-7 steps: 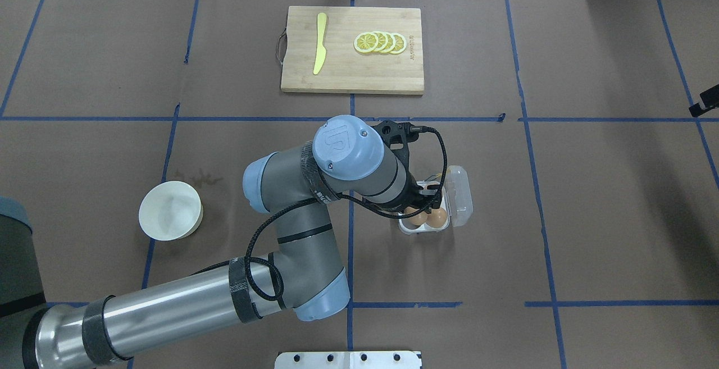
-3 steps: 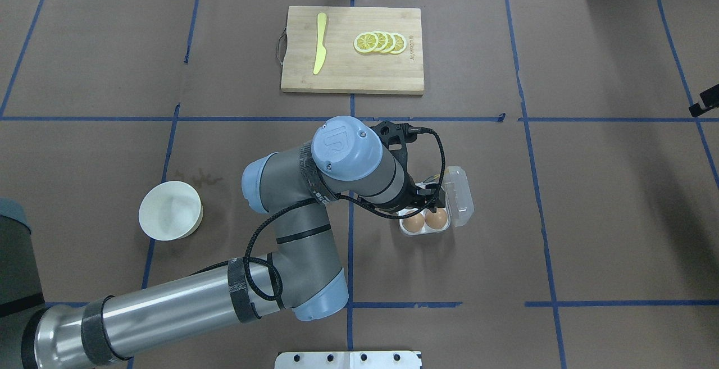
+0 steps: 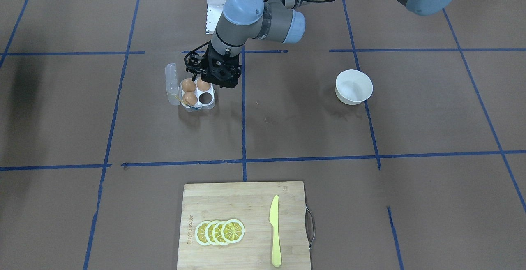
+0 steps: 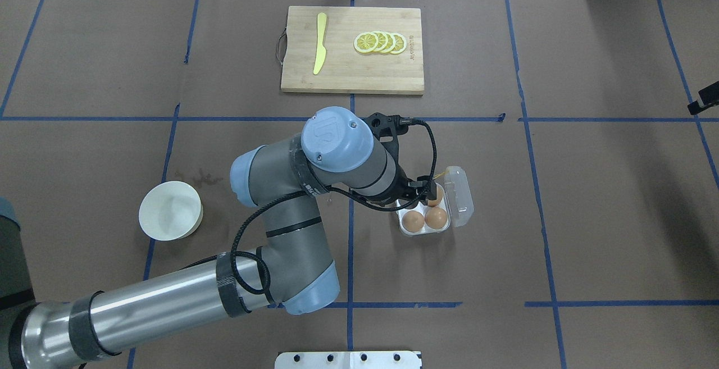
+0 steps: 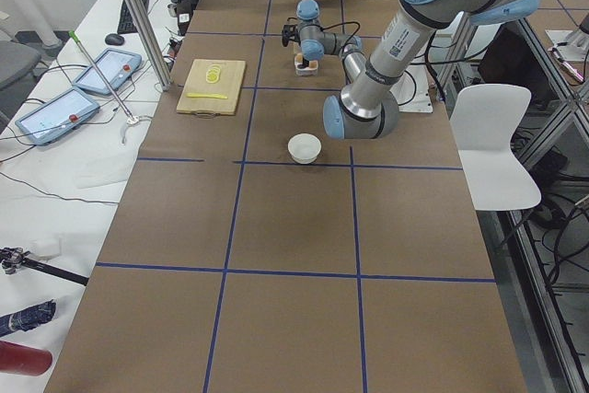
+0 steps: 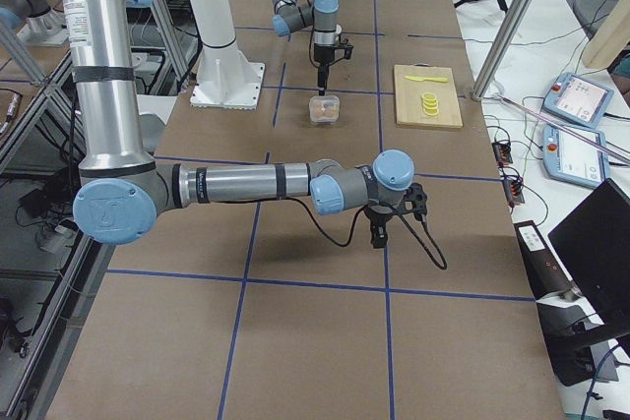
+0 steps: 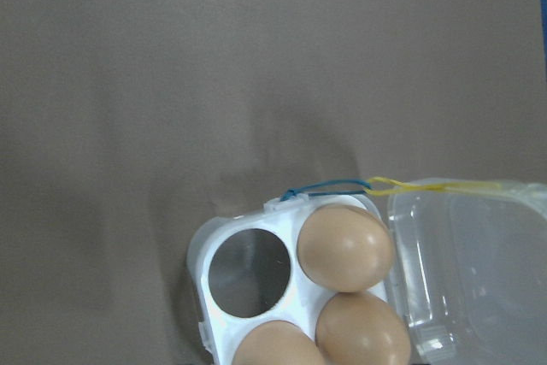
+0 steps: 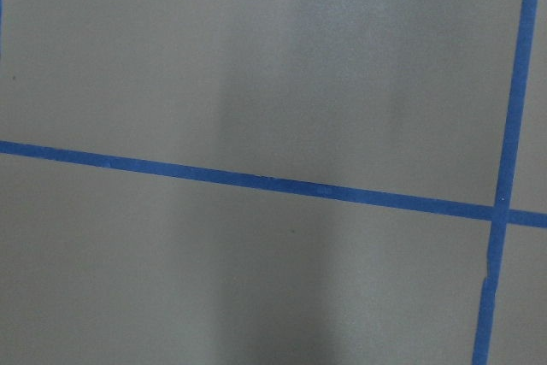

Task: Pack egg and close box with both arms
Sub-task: 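Lower the egg into the empty carton cup and open the left gripper, then raise the left gripper away from the carton while the right arm reaches in, then push the clear lid shut with the right gripper while the left arm withdraws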

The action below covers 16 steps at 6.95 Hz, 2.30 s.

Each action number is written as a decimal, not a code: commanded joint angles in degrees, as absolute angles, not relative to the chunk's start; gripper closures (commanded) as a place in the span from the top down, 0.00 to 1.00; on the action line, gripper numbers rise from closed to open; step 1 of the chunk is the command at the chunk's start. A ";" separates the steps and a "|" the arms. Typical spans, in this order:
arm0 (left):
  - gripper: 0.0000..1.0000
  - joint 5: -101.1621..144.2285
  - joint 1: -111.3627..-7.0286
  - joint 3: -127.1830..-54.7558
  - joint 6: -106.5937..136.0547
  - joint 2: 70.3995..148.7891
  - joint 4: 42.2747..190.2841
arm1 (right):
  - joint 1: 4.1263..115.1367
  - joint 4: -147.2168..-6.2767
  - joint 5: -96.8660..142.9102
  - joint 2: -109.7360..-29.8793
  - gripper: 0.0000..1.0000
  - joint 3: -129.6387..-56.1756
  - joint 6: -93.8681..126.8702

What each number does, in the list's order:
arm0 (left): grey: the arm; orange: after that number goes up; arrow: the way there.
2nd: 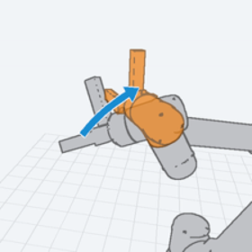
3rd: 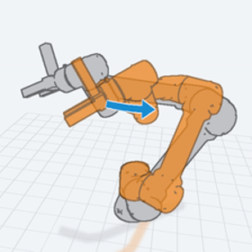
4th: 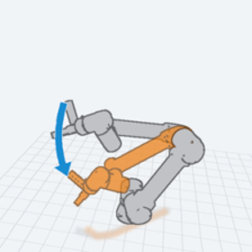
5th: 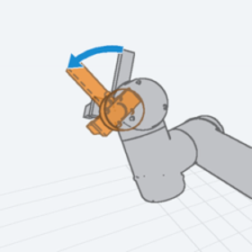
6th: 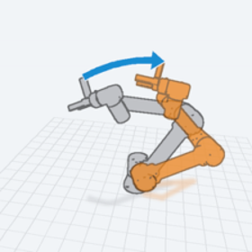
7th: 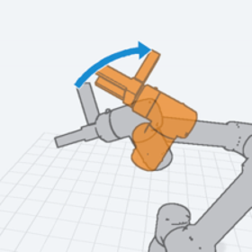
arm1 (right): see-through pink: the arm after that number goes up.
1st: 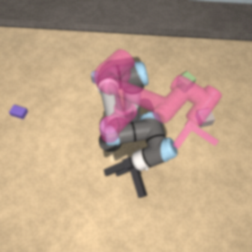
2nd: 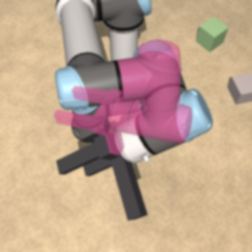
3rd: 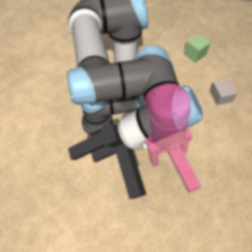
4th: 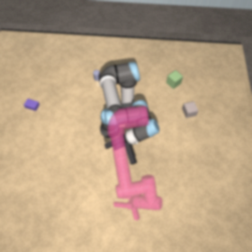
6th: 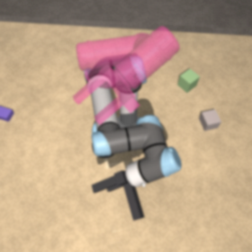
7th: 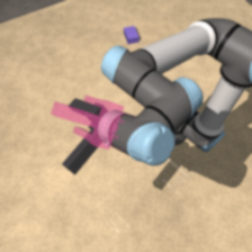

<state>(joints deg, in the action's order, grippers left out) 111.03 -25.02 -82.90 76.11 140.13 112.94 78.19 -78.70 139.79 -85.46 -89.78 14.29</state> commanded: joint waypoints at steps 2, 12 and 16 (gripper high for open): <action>0.81 111.27 -32.49 -101.56 67.12 127.04 99.96 | 72.28 -78.57 139.49 -85.78 1.00 -97.09 27.99; 0.82 119.36 -58.35 -107.15 26.82 109.25 97.73 | 31.95 -64.07 116.57 -66.84 0.00 -104.15 82.13; 0.82 119.62 -66.50 -105.03 11.23 104.61 97.65 | 44.06 -71.63 124.52 -68.18 0.99 -109.69 84.90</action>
<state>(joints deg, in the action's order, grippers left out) 119.50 -62.89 -105.66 18.07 107.09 97.70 38.14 -70.88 121.79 -66.02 -108.98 84.99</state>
